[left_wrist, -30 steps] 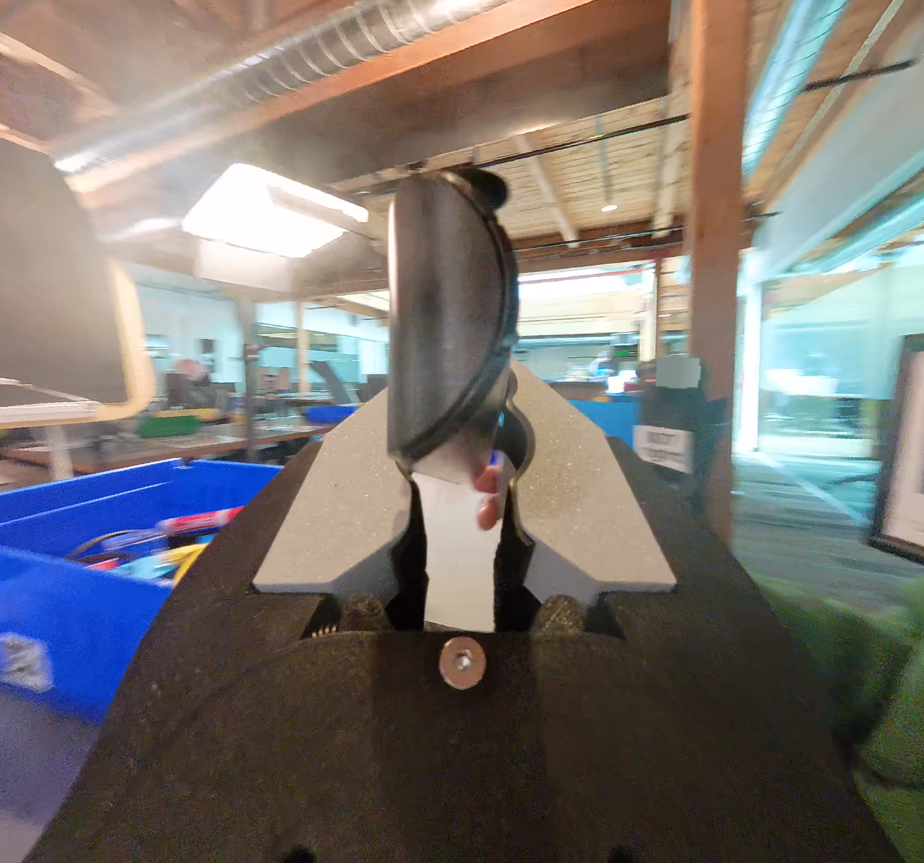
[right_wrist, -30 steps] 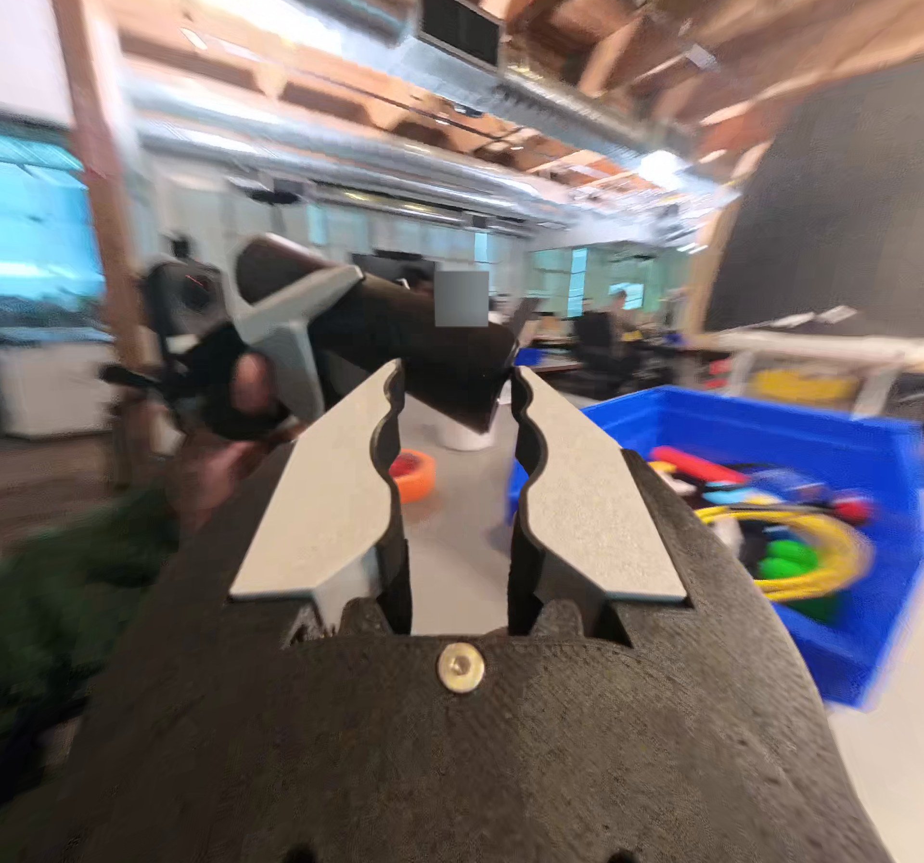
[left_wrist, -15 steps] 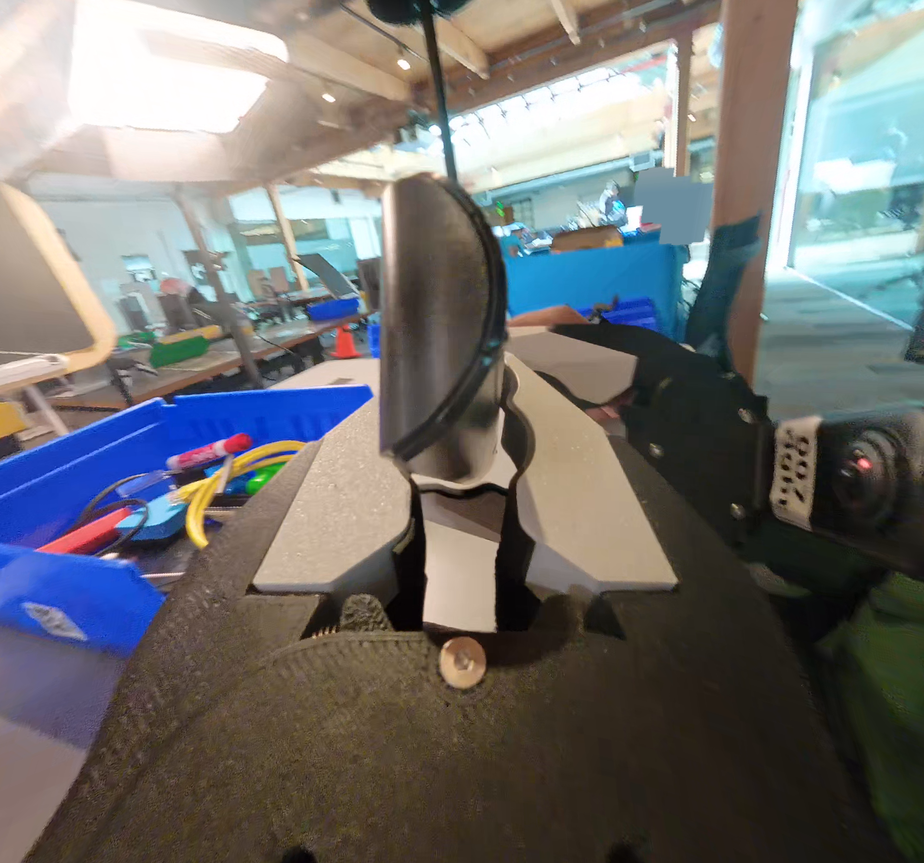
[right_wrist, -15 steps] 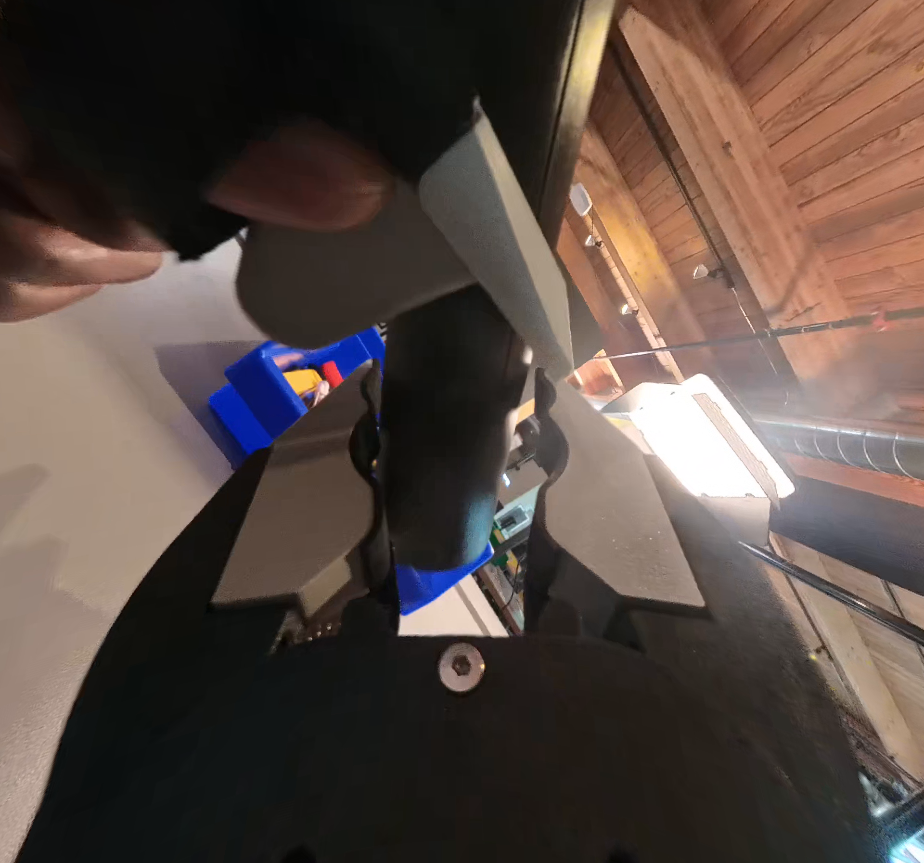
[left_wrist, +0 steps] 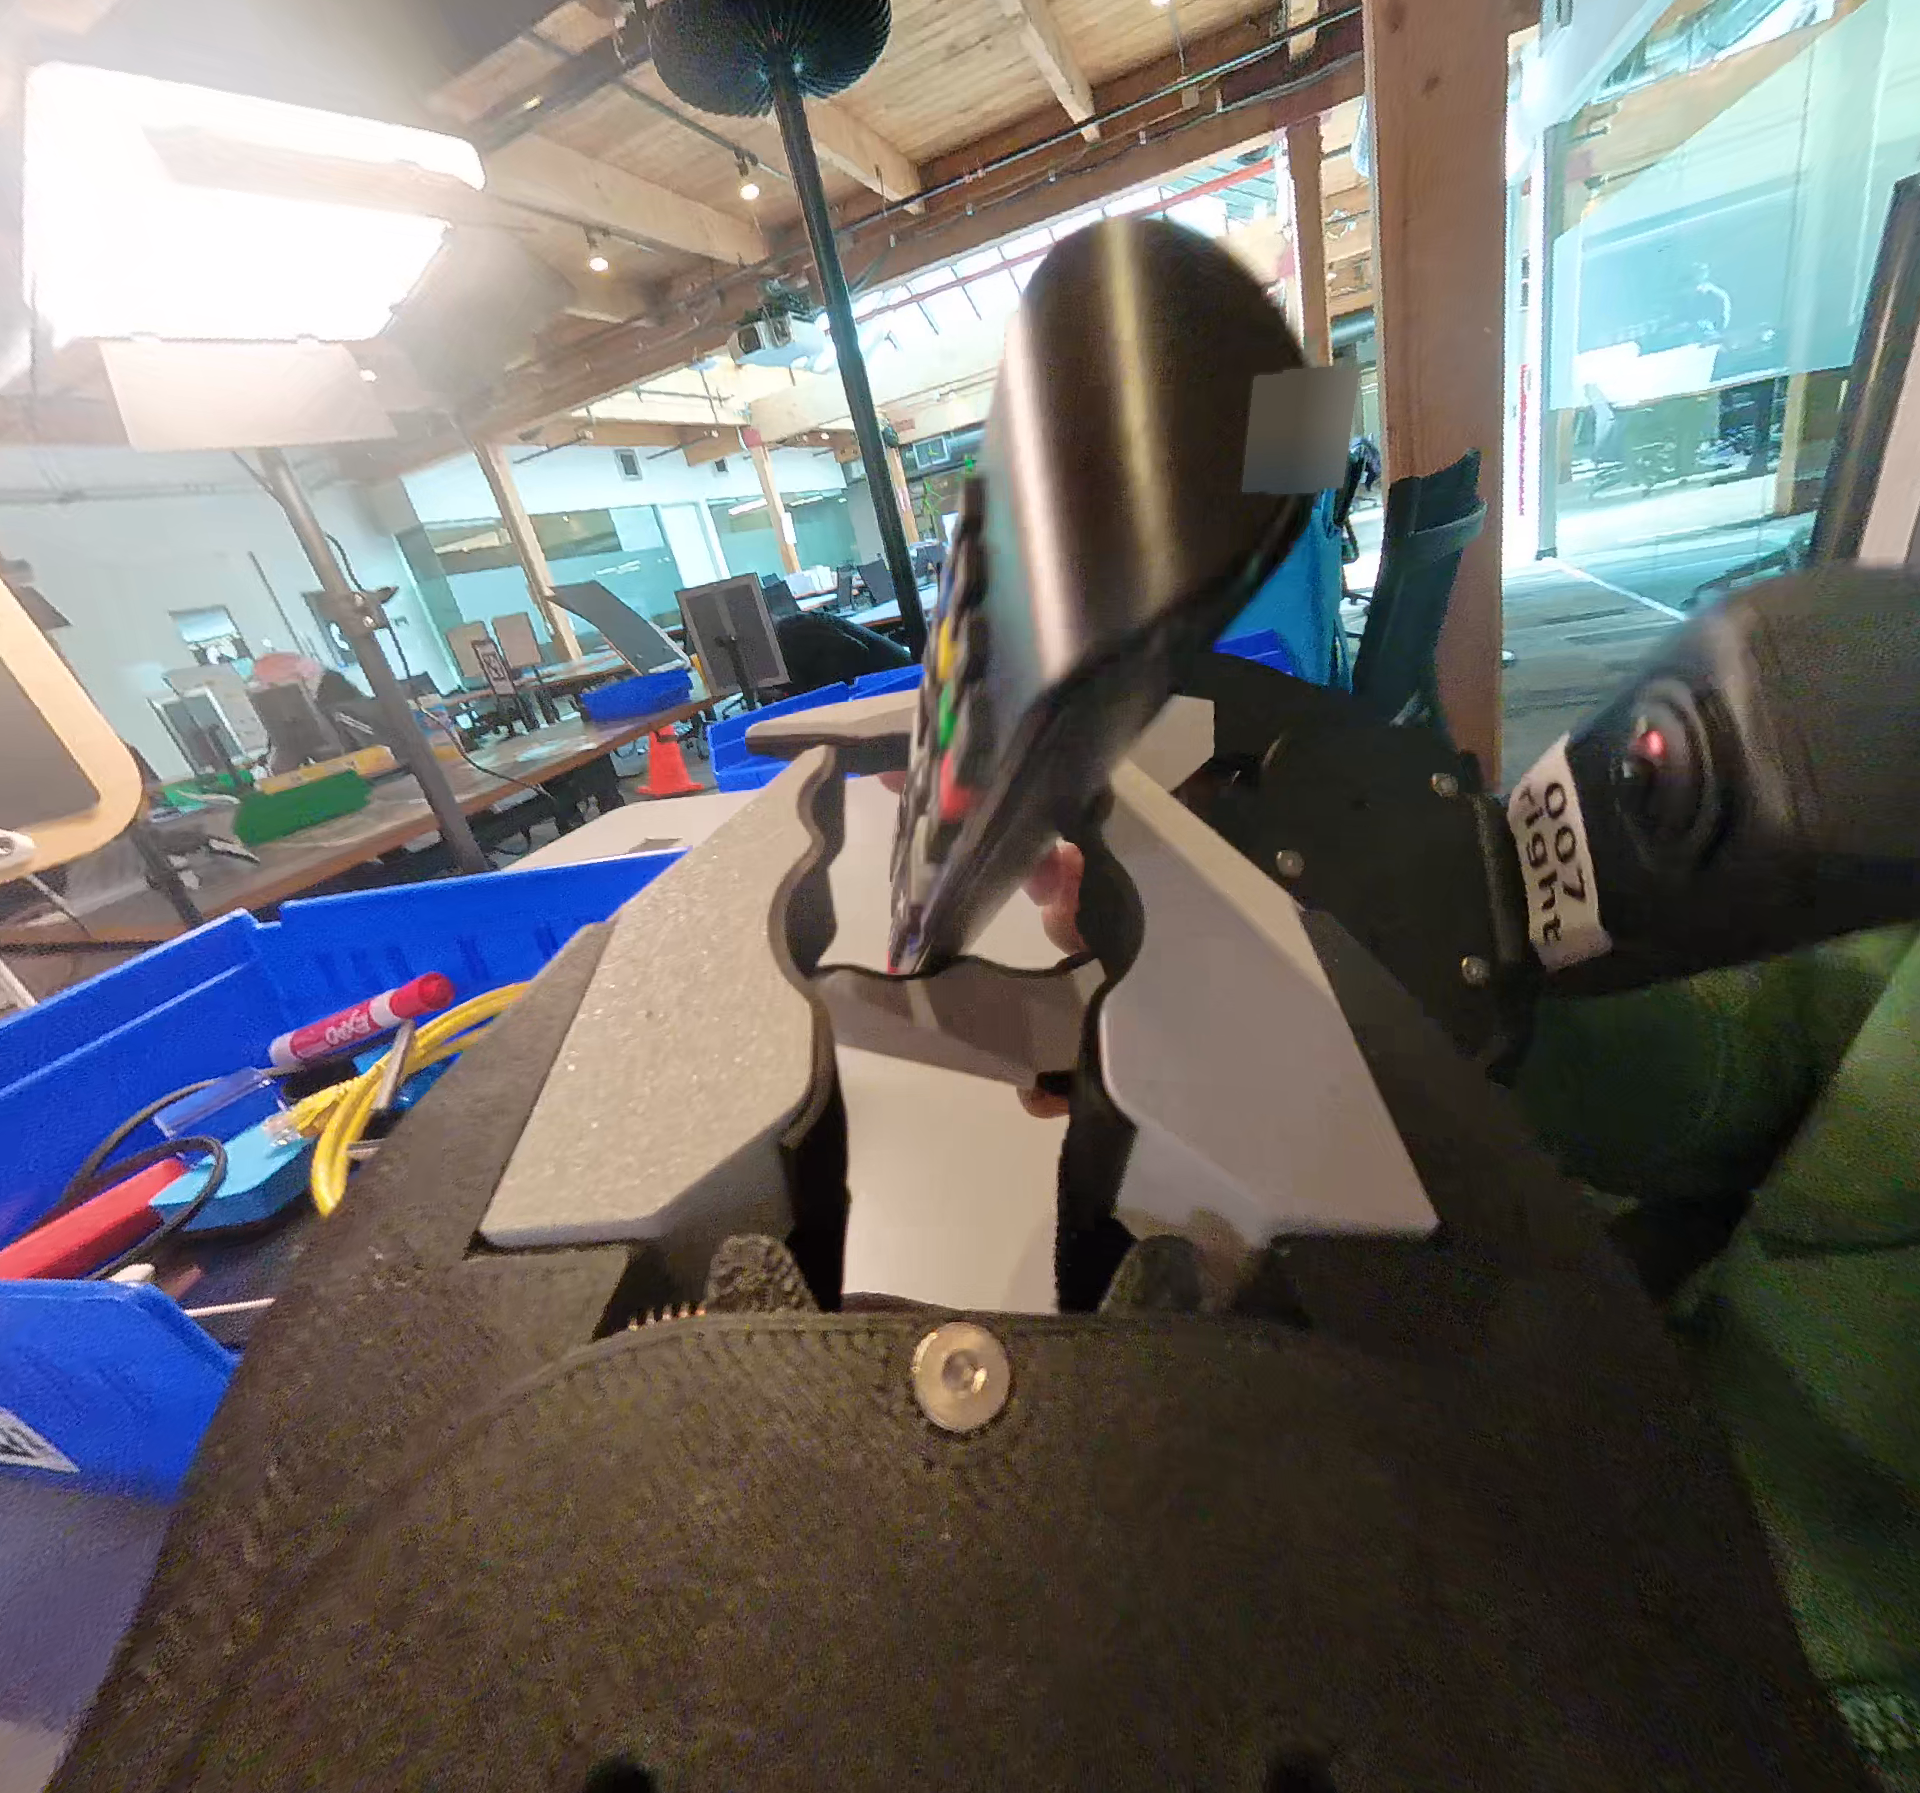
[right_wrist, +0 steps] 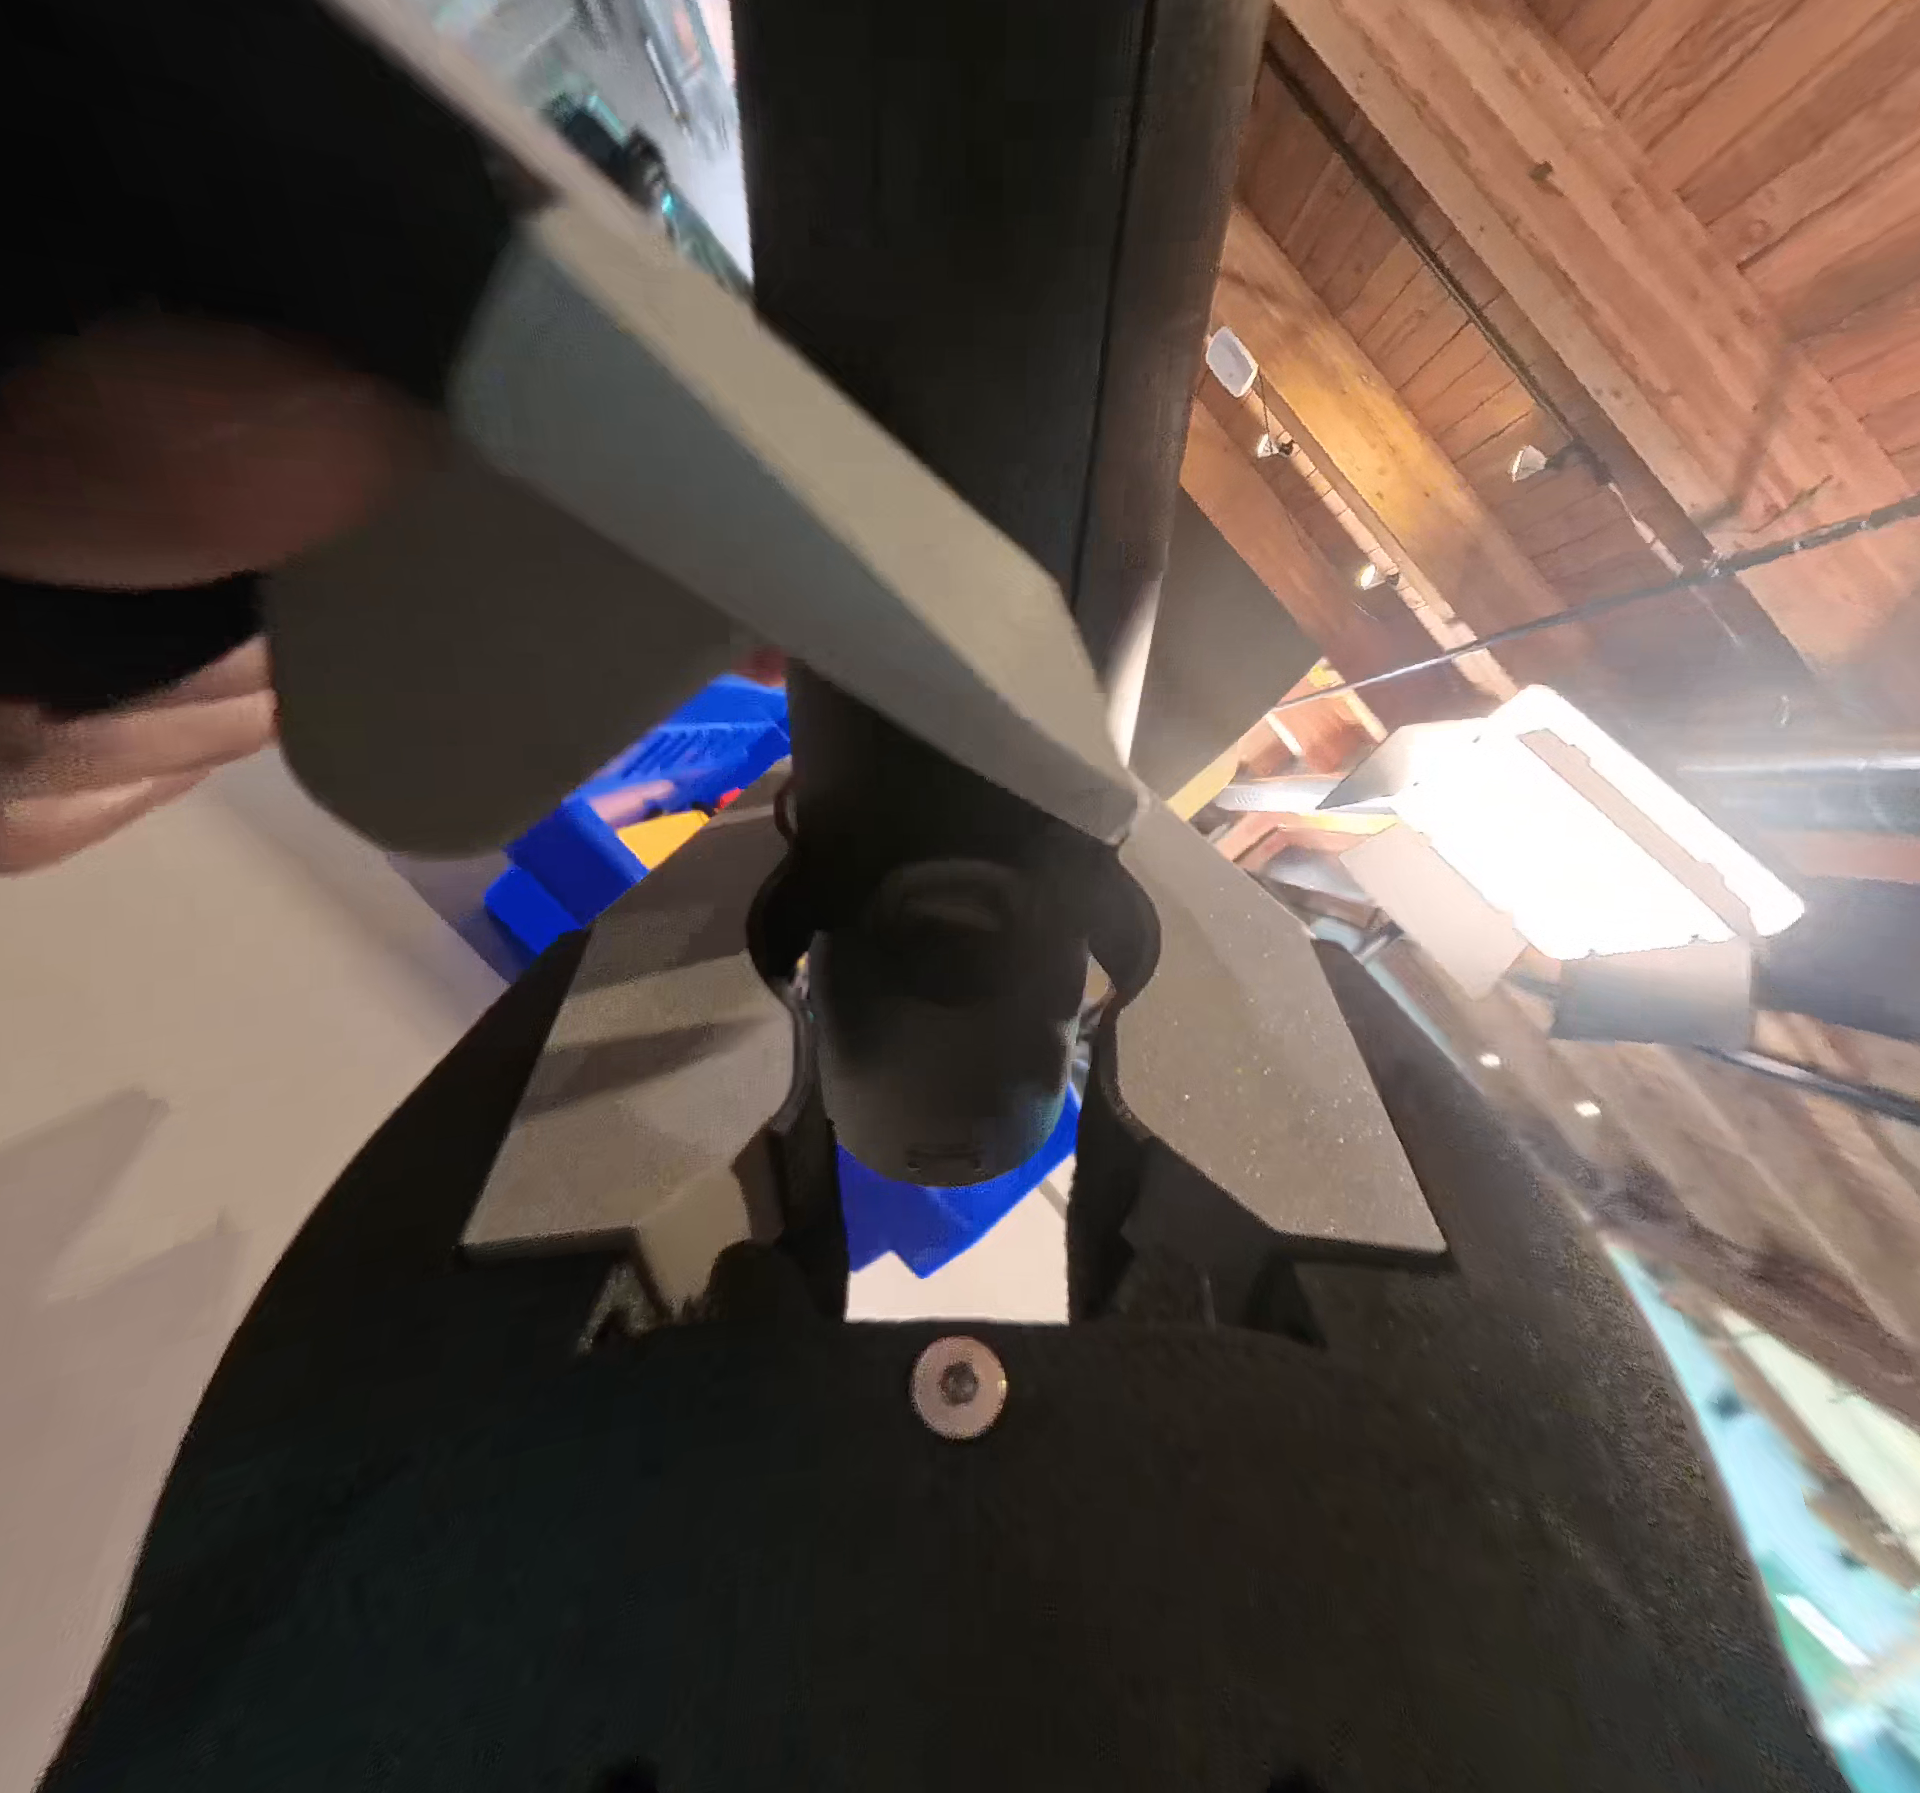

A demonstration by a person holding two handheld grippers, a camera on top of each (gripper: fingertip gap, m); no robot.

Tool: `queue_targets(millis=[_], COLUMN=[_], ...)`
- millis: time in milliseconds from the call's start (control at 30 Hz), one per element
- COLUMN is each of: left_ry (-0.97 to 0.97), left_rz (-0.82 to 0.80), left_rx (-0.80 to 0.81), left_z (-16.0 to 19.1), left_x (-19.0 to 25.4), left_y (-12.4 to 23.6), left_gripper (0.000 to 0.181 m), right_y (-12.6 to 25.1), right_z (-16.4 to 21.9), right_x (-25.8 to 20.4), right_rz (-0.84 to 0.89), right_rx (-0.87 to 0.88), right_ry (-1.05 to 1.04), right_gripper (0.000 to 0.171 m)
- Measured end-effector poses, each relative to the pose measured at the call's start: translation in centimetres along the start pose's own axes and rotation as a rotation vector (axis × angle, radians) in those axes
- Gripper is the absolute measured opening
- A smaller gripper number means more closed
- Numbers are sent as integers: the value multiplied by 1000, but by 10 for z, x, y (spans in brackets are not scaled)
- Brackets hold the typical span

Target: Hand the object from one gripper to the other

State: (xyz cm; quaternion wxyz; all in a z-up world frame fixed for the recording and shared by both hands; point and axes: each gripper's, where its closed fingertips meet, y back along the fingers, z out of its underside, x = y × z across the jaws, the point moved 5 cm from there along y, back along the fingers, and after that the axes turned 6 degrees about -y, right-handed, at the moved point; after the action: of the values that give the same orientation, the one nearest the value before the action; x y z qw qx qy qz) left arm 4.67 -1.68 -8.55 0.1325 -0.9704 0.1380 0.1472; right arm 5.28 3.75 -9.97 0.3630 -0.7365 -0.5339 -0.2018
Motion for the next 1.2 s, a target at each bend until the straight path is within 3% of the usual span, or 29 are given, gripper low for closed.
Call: queue_targets(millis=[133, 300, 500, 633, 767, 1033, 1200], left_ry=[-24, -40, -13, 104, 136, -36, -71], left_rz=[11, -25, -71, -1, 59, 96, 219], left_rx=[49, 106, 147, 200, 185, -89, -118], left_z=[-6, -14, -19, -24, -24, -27, -28], left_x=[3, -4, -13, -14, -12, -1, 15], left_y=[2, 9, 14, 20, 21, 25, 32], left_gripper=[58, 63, 64, 66, 65, 63, 69], right_y=[0, 2, 15, 19, 16, 16, 17], right_z=[4, 2, -21, -25, -18, -18, -16], right_x=[12, 18, -5, -5, -10, -30, -38], right_rz=[-83, -266, -646, -753, -739, -705, -718], right_rx=[30, 93, 198, 210, 145, 101, 73], right_ry=[-295, -638, -836, -931, -904, -648, -583], right_gripper=[50, 50, 50, 50, 49, 50, 50])
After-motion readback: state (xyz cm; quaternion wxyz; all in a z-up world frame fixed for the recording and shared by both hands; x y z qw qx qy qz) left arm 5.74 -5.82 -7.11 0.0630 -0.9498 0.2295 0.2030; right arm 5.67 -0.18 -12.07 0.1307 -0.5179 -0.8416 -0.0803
